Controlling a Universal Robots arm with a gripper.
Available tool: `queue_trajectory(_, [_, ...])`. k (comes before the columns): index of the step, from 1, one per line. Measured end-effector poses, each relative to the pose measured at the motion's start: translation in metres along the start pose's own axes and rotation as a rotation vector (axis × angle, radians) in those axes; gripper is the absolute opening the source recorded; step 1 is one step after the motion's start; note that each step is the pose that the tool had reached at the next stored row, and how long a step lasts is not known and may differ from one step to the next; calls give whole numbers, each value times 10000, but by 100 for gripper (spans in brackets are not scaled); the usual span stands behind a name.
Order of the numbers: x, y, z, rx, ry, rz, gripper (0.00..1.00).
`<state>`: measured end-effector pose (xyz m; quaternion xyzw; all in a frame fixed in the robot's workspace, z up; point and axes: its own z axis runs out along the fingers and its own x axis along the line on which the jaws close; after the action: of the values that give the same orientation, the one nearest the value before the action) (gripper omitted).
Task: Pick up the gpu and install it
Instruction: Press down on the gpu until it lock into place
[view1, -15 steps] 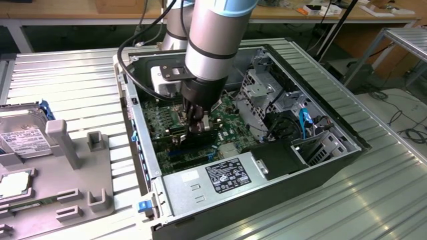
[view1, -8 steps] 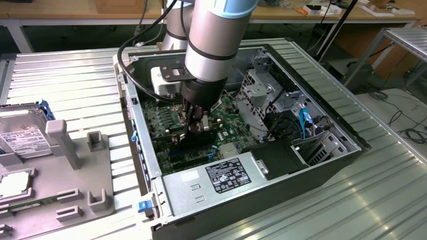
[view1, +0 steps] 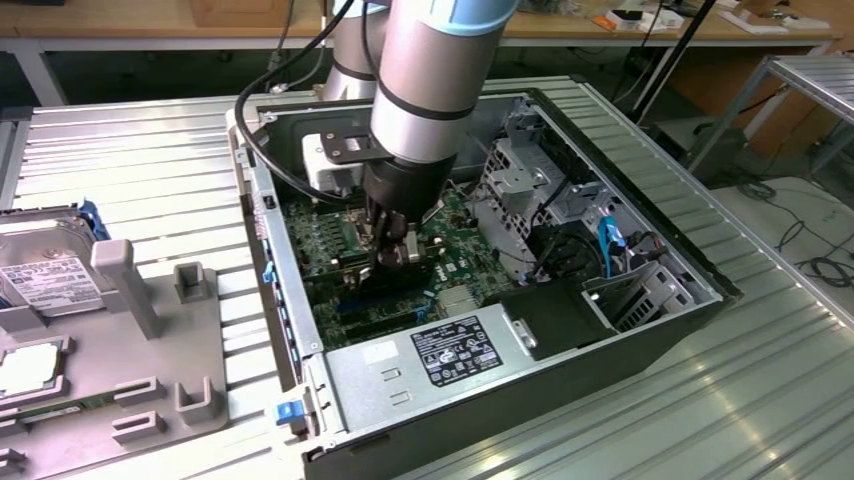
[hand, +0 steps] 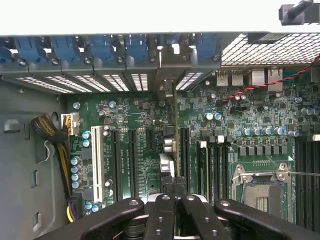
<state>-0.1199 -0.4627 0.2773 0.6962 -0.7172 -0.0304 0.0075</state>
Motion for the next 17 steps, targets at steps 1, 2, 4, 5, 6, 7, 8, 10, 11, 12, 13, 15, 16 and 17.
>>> queue_trajectory(1, [3,0,0,0,-1,0,11])
queue_trajectory(2, [5,0,0,0,-2,0,11])
queue_trajectory(4, [7,0,0,0,-2,1,11])
queue_trajectory(5, [8,0,2,1,-3,1,11])
queue_trajectory(6, [9,0,4,0,-1,0,11])
queue_trajectory(7, [10,-1,7,1,2,0,11])
queue_trajectory(8, [12,-1,13,-1,7,1,11])
queue_trajectory(10, [19,-2,24,-2,11,0,11])
queue_trajectory(11, [21,-2,29,-1,11,1,11])
queue_trajectory(12, [23,-2,33,-1,18,1,11])
queue_trajectory(13, [24,-2,35,-1,23,1,11])
queue_trajectory(15, [27,-3,37,0,30,2,11])
queue_trajectory(16, [31,-3,38,1,30,1,11])
queue_trajectory(17, [33,-3,39,1,31,2,11])
